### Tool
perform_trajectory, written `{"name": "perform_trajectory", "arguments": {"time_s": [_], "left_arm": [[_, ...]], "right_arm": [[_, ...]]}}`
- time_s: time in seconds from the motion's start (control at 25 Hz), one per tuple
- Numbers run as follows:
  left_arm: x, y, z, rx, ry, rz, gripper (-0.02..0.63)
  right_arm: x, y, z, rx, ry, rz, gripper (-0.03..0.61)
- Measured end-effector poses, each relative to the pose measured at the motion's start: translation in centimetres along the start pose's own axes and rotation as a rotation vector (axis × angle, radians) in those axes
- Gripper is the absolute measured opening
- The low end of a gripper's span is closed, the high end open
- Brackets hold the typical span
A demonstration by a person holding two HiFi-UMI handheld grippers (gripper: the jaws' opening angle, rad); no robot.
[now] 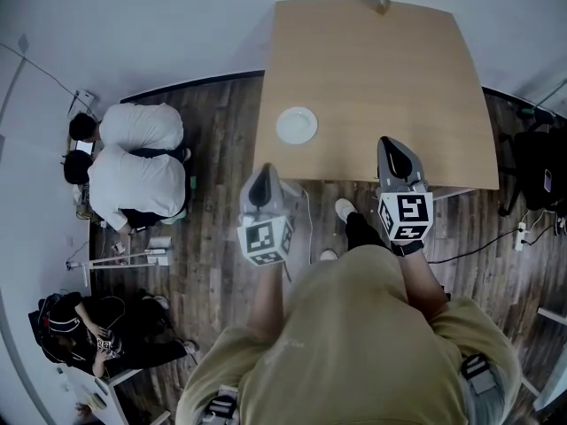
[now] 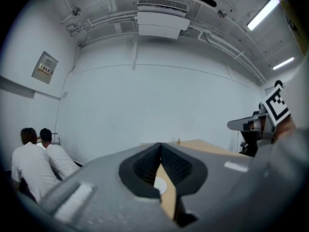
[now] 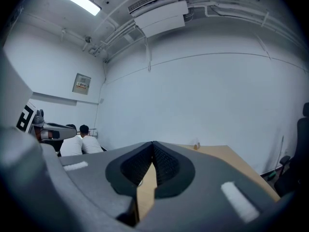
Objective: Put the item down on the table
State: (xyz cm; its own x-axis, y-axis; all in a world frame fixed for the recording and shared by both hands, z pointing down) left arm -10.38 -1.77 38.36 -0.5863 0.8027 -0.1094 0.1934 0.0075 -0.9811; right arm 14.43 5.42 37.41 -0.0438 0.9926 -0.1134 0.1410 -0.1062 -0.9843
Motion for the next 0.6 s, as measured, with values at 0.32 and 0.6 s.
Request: {"name": "perform_trajectory", "arguments": {"time_s": [0.32, 0.6], "left_arm": [[0.5, -1.3, 0.7, 0.018, -0.004, 0.013, 0.002], [-0.7, -1.4, 0.9, 0.028, -0.016, 0.017, 0.002]], "right_arm": [[0.2, -1.4, 0.3, 0.006, -0.014, 0.011, 0.005], [-0.7, -1.3, 0.3, 0.024, -0.014, 0.021, 0.005]]}}
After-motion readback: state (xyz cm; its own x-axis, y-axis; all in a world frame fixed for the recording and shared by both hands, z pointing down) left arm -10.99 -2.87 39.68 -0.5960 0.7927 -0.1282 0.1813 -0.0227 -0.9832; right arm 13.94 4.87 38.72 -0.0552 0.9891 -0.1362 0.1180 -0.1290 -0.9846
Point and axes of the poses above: the fingertips, and each gripper's own axes: x backward along the fingers, z to its left, y out of its top, the point moved 4 cm from there along x, backward along the fingers, and after that the axes turned 8 degrees about -x, right-handed, at the moved point
